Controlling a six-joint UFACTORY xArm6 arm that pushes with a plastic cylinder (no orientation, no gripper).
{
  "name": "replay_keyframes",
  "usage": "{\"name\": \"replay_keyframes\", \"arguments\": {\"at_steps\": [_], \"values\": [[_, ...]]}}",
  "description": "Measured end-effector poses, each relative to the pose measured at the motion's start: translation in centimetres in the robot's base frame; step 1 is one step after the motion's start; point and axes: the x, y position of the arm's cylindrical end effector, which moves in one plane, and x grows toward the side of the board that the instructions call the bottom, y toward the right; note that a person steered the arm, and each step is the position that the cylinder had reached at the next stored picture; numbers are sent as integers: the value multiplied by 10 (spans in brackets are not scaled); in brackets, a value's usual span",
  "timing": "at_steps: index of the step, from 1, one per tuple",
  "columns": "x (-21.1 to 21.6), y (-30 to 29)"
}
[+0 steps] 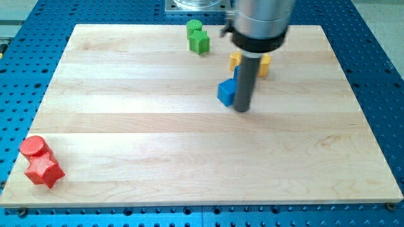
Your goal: Push the cube into the triangle
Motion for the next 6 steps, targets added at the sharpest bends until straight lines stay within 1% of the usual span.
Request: {"name": "replay_keyframes", "arguments": {"at_steps": [2,3,4,5,6], "values": [[-66,-18],[2,-107],[-50,-98],[-98,-44],[-100,-50]]}}
